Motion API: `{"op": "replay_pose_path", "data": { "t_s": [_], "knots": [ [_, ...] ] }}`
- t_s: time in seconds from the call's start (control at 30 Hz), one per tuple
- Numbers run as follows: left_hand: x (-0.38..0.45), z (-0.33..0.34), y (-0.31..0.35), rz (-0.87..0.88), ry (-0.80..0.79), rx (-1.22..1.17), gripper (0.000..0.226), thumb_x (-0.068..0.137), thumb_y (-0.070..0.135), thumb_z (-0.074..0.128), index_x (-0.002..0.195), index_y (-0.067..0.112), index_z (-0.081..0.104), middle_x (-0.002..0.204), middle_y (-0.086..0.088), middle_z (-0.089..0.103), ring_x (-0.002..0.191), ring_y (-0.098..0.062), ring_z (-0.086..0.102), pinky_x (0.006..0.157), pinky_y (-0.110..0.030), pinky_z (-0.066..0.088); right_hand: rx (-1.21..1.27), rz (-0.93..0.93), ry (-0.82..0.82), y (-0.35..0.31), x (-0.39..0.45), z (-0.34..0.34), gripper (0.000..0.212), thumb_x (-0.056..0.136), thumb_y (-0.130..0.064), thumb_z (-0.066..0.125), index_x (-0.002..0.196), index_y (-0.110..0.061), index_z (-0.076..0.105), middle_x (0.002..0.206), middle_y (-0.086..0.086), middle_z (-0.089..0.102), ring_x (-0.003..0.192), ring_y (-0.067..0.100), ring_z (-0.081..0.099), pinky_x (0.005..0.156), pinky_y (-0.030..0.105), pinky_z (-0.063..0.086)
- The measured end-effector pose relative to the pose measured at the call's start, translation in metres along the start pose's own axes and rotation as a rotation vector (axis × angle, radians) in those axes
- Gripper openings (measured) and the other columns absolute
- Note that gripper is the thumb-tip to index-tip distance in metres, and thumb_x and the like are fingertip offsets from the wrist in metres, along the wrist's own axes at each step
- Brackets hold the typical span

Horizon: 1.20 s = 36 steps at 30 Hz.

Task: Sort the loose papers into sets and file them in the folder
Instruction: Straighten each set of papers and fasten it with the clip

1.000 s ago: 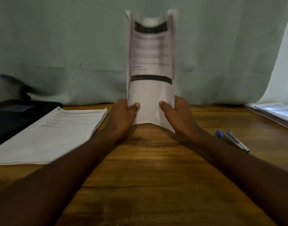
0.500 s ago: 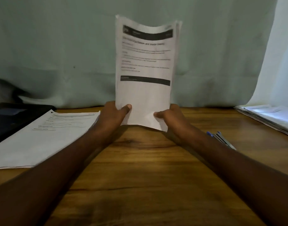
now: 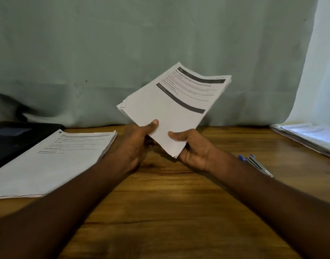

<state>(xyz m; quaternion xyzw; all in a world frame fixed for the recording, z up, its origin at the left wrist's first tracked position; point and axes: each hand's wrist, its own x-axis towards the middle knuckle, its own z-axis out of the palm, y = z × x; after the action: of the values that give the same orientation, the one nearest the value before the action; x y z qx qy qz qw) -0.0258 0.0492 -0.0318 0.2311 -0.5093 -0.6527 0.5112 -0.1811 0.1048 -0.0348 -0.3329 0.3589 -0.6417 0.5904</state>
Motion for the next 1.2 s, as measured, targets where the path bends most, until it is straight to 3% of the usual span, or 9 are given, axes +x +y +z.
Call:
{"op": "replay_pose_path", "data": {
  "t_s": [0.2,0.3,0.43,0.57,0.7,0.8,1.0,1.1,1.2],
  "knots": [
    [0.007,-0.008,0.011,0.242,0.149,0.331,0.024,0.098,0.021,0.068,0.122,0.019,0.066,0.108,0.006,0.075,0.102,-0.016,0.071,0.092,-0.036,0.058,-0.17,-0.121,0.093,-0.002,-0.002,0.005,0.037,0.091,-0.009,0.072,0.126,-0.015,0.061,0.113,0.011,0.075,0.11,0.03,0.07,0.089,0.051,0.06],
    [0.016,-0.025,0.024,0.313,0.186,0.469,0.027,0.097,0.023,0.069,0.124,0.02,0.064,0.116,0.0,0.072,0.108,-0.021,0.069,0.101,-0.046,0.054,-0.279,-0.373,0.257,-0.023,-0.001,-0.008,0.039,0.093,-0.014,0.071,0.13,-0.018,0.059,0.115,0.004,0.074,0.106,0.023,0.072,0.072,0.033,0.063],
    [0.022,-0.047,0.036,0.264,0.12,0.586,0.034,0.092,0.032,0.075,0.124,0.02,0.066,0.12,-0.002,0.073,0.111,-0.025,0.069,0.102,-0.053,0.053,-0.51,-0.665,0.442,-0.07,-0.01,-0.044,0.04,0.094,-0.021,0.073,0.131,-0.019,0.058,0.116,0.0,0.072,0.092,0.007,0.074,0.073,0.024,0.061],
    [0.021,-0.053,0.041,0.22,0.023,0.592,0.027,0.088,0.034,0.078,0.112,0.027,0.068,0.115,0.002,0.075,0.106,-0.021,0.072,0.1,-0.049,0.055,-0.676,-0.617,0.462,-0.093,-0.01,-0.073,0.034,0.094,-0.029,0.072,0.124,-0.015,0.065,0.104,0.002,0.076,0.089,0.015,0.076,0.068,0.027,0.058],
    [0.019,-0.059,0.047,0.235,0.018,0.625,0.015,0.096,0.025,0.068,0.11,0.029,0.064,0.09,0.021,0.074,0.084,-0.001,0.072,0.075,-0.023,0.056,-0.672,-0.445,0.293,-0.1,-0.01,-0.079,0.031,0.095,-0.02,0.069,0.125,-0.015,0.066,0.106,0.007,0.078,0.097,0.031,0.075,0.074,0.039,0.061],
    [0.019,-0.063,0.052,0.228,0.028,0.657,0.021,0.097,0.027,0.066,0.118,0.024,0.06,0.1,0.016,0.067,0.091,-0.006,0.066,0.072,-0.024,0.053,-0.655,-0.395,0.195,-0.1,-0.012,-0.076,0.036,0.093,-0.015,0.07,0.129,-0.012,0.064,0.113,0.009,0.076,0.102,0.031,0.074,0.08,0.043,0.061],
    [0.019,-0.052,0.046,0.302,0.126,0.725,0.038,0.097,0.028,0.067,0.131,0.009,0.065,0.114,0.0,0.069,0.098,-0.02,0.066,0.09,-0.038,0.052,-0.595,-0.266,0.033,-0.082,-0.013,-0.056,0.04,0.089,0.0,0.068,0.127,-0.012,0.064,0.121,0.012,0.073,0.107,0.029,0.073,0.092,0.047,0.06],
    [0.019,-0.043,0.046,0.37,0.218,0.712,0.04,0.097,0.026,0.069,0.131,0.006,0.066,0.125,-0.009,0.069,0.107,-0.028,0.067,0.096,-0.044,0.054,-0.776,-0.395,0.152,-0.064,-0.011,-0.036,0.029,0.094,-0.005,0.067,0.118,-0.021,0.066,0.122,0.007,0.073,0.099,0.017,0.074,0.091,0.042,0.06],
    [0.017,-0.039,0.048,0.453,0.266,0.634,0.038,0.096,0.024,0.07,0.129,0.008,0.067,0.122,-0.006,0.071,0.104,-0.023,0.069,0.094,-0.04,0.057,-0.884,-0.588,0.276,-0.052,-0.012,-0.018,0.033,0.098,-0.015,0.065,0.131,-0.018,0.063,0.127,0.0,0.07,0.095,0.006,0.07,0.074,0.02,0.059]
  ]
}}
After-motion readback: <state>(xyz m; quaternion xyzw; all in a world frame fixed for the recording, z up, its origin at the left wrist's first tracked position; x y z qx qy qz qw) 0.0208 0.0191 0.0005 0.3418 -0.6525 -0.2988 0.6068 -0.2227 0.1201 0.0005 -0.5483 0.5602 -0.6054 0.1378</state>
